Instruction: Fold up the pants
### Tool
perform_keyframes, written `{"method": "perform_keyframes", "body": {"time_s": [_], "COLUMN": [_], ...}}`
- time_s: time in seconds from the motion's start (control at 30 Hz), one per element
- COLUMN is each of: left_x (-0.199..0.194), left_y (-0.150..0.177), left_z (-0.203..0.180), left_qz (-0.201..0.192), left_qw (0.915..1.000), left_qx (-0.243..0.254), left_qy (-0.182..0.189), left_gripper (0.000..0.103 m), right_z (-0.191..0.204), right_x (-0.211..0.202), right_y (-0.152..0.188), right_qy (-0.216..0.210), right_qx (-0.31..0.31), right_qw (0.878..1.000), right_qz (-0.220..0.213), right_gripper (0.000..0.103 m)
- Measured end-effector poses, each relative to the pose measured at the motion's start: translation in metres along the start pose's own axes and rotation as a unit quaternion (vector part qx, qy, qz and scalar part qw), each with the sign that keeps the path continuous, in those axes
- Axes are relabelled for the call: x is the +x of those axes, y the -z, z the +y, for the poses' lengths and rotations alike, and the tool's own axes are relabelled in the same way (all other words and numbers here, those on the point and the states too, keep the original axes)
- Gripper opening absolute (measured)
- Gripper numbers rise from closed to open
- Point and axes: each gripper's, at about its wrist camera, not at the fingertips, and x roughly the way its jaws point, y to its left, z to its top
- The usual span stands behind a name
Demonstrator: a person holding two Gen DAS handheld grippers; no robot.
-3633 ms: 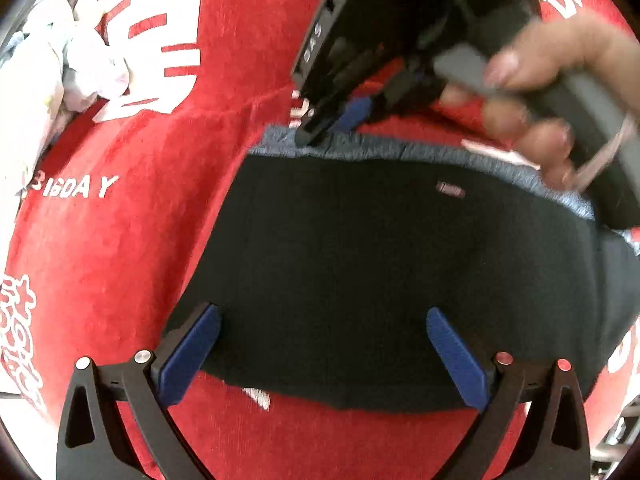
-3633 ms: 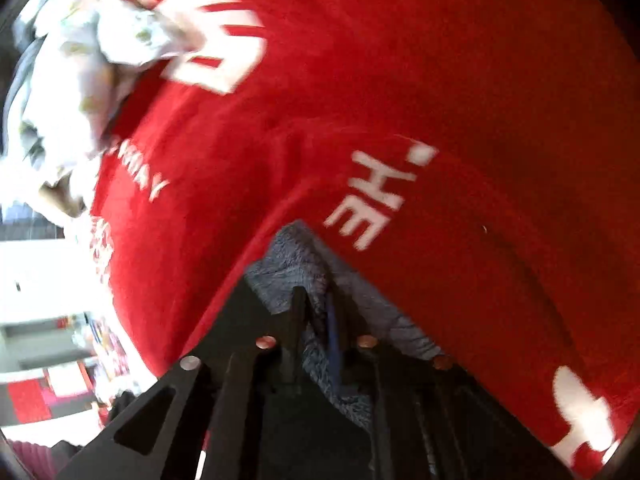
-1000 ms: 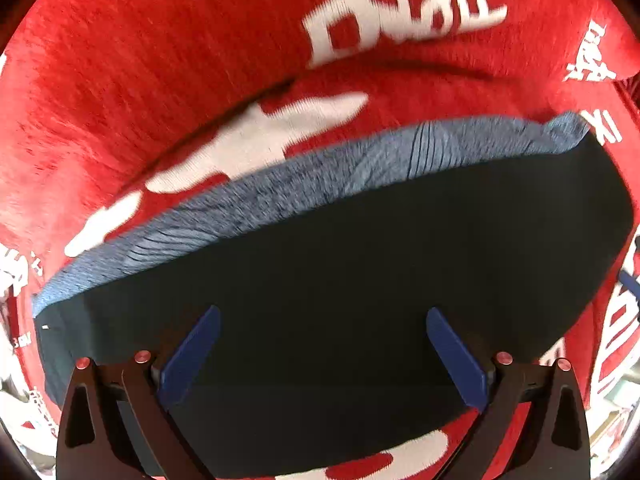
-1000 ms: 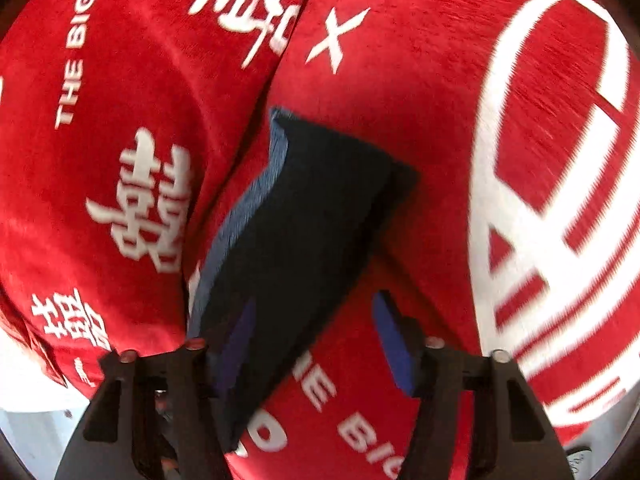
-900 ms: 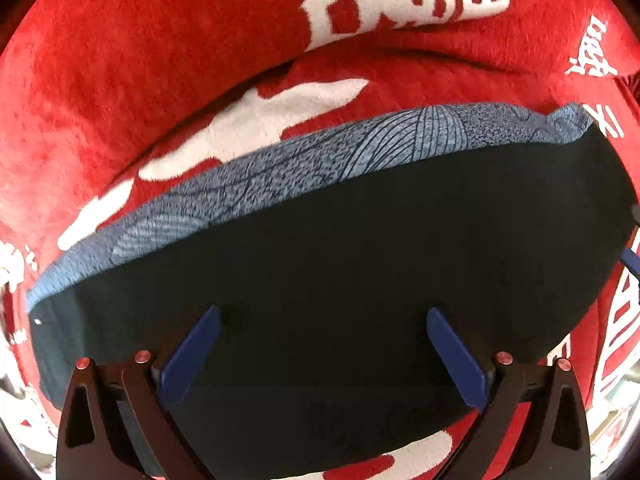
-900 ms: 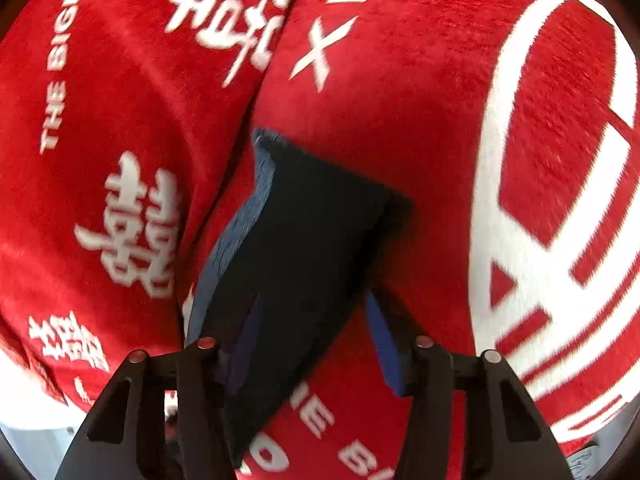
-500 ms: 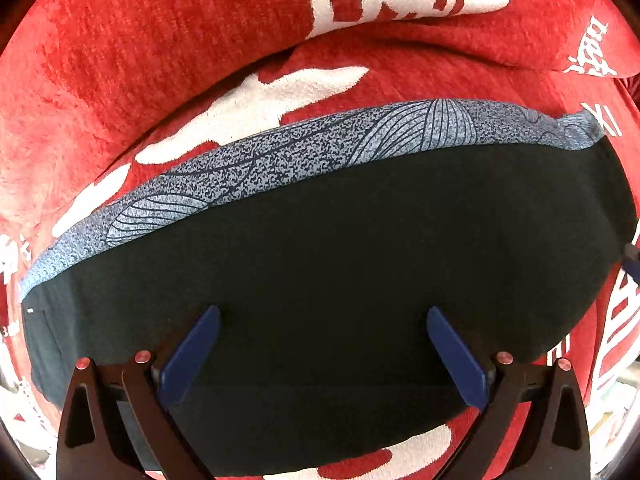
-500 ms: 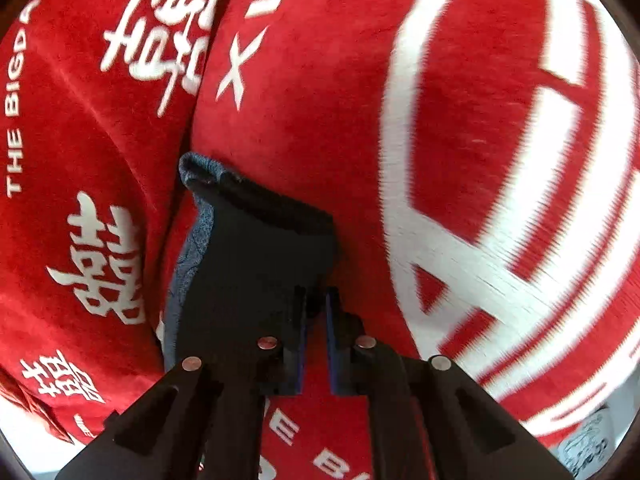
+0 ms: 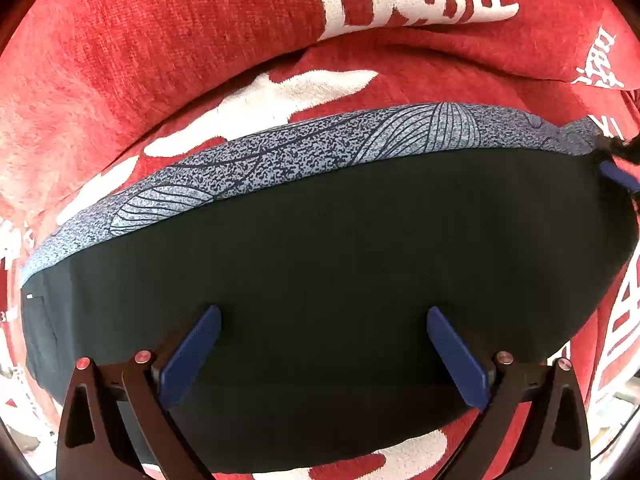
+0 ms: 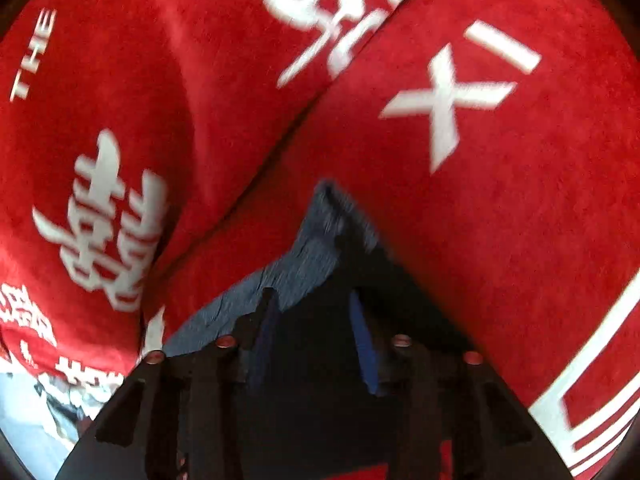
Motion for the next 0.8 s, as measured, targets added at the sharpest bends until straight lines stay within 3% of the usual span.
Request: {"method": "perform_keyframes", "body": {"time_s": [0.1,0.17,0.3,0.57,0.8], "left_x": [-0.001,-0.002,-0.003,-0.007,-0.011], "left_y": [0.001,0.000,-0.004,-0.012,-0.011], "left_z": [-0.002,-0.009,-0.014,-0.029,-0.031], "left_qz": [0.000,0.000,0.002,0.008,0.008], "left_qw": [1.0000,1.0000,0.9999,0.9994,0.9991], "left_qx": [0.000,0.002,0.004,0.010,0.008], "left_qy": [-0.004,-0.008,-0.017,-0.033,-0.041], "left_gripper": [0.103,0.103,0.103,0.103,0.103], "right_z": [-0.007,-0.017,-0.035,-0.063,-0.069], "right_x": [-0.034,-0.048,-0.063,-0.041,-0.040], "right_y": [-0.003,0.000,0.025,0.099,0.107], "right_qy": [0.018,-0.002,-0.054,-0.068,-0.082], "right_qx": [0.004,0.014,0.031,0.079,0.098], "right_qw": [0.999,0.999,0.998,0.993,0.988], "right_qz": [-0.051,-0.051,-0.021,0.058,0.084], "right_gripper": [0.039,0.043,0.048,0.048,0.050]}}
